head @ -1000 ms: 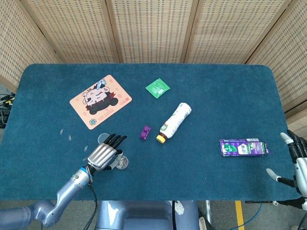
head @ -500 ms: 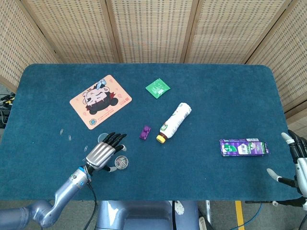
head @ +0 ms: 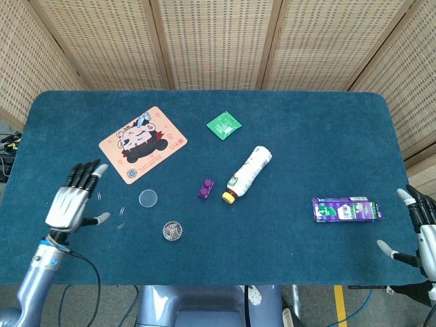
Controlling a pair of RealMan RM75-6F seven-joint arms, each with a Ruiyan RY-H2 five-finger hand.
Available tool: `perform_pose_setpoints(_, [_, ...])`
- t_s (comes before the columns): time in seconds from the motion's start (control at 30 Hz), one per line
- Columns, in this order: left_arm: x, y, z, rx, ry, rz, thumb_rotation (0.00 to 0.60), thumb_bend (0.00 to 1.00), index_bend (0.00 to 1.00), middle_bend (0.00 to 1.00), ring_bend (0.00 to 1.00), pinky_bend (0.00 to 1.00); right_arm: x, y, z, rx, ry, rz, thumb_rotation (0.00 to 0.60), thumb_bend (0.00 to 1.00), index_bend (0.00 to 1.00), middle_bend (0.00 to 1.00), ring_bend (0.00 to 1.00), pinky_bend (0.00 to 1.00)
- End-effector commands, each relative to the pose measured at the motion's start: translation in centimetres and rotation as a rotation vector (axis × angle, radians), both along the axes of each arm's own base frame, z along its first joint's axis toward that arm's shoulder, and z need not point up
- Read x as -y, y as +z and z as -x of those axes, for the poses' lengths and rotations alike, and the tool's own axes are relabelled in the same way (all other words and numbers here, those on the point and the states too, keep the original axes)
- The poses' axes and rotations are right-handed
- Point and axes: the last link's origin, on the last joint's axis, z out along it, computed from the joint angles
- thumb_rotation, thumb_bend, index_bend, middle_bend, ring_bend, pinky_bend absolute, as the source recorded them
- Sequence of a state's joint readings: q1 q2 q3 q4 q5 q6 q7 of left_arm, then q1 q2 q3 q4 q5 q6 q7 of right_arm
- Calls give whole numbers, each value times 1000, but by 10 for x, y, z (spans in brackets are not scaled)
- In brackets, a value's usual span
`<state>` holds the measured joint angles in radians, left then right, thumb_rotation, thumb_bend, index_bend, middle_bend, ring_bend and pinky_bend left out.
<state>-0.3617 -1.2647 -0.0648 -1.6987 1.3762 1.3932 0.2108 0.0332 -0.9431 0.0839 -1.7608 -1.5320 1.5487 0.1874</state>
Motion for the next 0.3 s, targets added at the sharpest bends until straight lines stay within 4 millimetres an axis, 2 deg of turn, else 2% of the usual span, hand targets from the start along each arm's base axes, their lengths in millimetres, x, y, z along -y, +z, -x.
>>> perform_pose_setpoints(0.03, [41,47,40,-44,212,-164,600,42,0,0,0,0,0,-1,0,0,2,-3,600,0,49,0,0,0])
perform_pose_setpoints(0.17, [69,64,54,-19,310,-180,600,53,0,0,0,0,0,-1,-1,-2,4,-5,600,0,48,0,0,0])
perform_pose_setpoints(0.3, [79,69,60,-12,341,-174,600,54,0,0,0,0,0,-1,-1,-2,4,-6,600,0,48,0,0,0])
